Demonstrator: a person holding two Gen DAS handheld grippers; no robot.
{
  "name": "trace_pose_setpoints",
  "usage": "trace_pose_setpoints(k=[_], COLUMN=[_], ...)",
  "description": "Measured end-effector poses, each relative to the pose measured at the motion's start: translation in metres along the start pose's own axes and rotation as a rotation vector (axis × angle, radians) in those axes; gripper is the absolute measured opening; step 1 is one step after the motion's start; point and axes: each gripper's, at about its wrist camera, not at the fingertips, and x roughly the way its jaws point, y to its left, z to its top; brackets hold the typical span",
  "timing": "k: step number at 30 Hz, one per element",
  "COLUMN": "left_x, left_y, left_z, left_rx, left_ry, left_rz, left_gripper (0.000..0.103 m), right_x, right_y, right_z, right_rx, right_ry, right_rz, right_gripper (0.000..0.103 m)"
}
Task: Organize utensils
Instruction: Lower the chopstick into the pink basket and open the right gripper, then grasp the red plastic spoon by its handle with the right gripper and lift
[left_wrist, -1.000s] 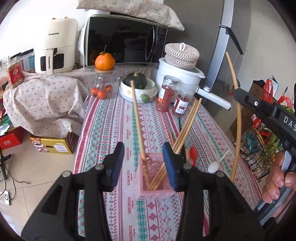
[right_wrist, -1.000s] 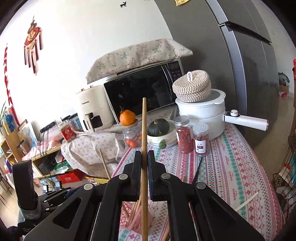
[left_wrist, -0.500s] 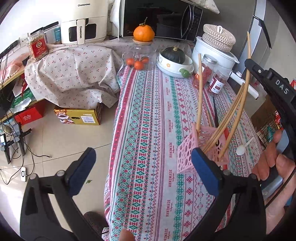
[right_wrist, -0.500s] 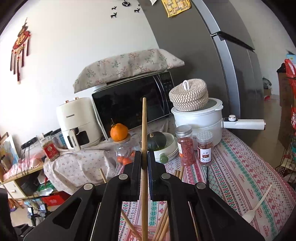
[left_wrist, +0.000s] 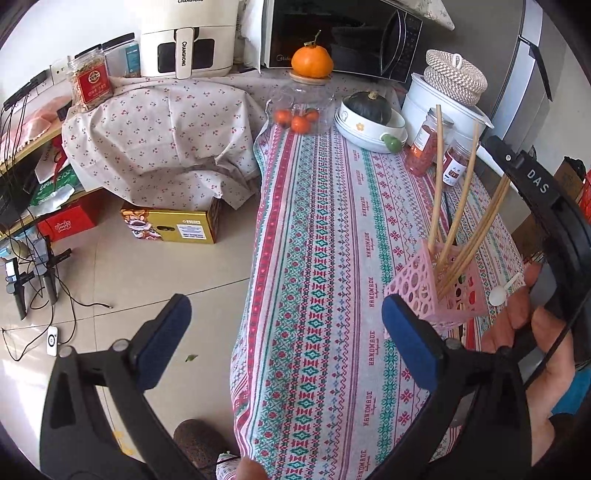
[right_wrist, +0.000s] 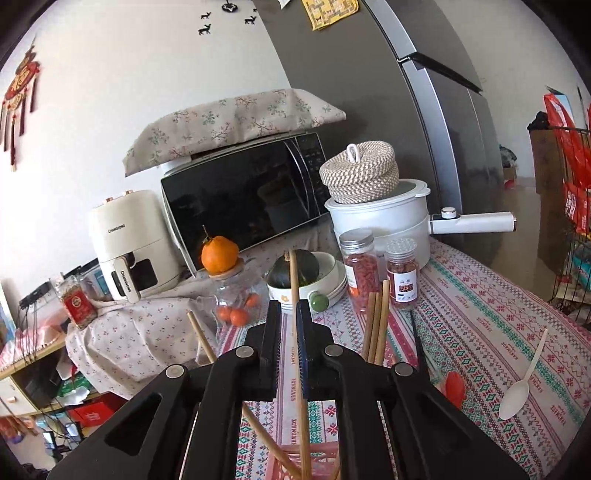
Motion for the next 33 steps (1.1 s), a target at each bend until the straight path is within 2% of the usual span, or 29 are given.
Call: trace_pose_setpoints(k=[2,5,11,16,20,24,30,33], left_x=[0.000,-0.001,-0.005,-0.014,-0.015,-0.008,-0.007,-0.008], left_y=[-0.002,-0.009,-0.027,-0.044,-0.055,-0.062,-0.078,-0.084], left_z=[0.000,-0.001,-0.001,-0.002,-0.003,-0.006,-0.005,-0.004], left_rx=[-0.003,0.004,0.033,0.069,0.064,0.037,0.125,0.161], left_ry=[-0.003,-0.017,-0.016,-0.044,-0.032,-0.007,0.016,0.039], left_rz=[-0.010,-0.032,-0.065,-0.075,-0.119,-0.165,-0.153,-0.172], left_gripper=[0.103,0.103,0.103,0.103,0.103,0.103,0.103,0.103], right_x=[-0.006,-0.020,-0.041,-0.045,-0.031,-0.004,0.044,0.062], right_y=[-0.003,-0.014,-0.051,-0.092,-0.120,-0.141,-0.171,-0.182], right_z=[0.006,0.019,0.047,0.059,0.055,0.035,-0.013,-0.028], right_rx=[0.005,0.015,-0.006,-0.019,-0.043,-0.092,-0.098,-0.073], right_ry=[0.010,0.013,0.062,0.140,0.261,0.450,0.756,0.829], right_rz=[0.035,0.071,0.096,0.068,0.039,-0.021,-0.128,-0.155], right_gripper=[0.028,0.044,0.059,0.069,0.071,0.071,0.071,0.069])
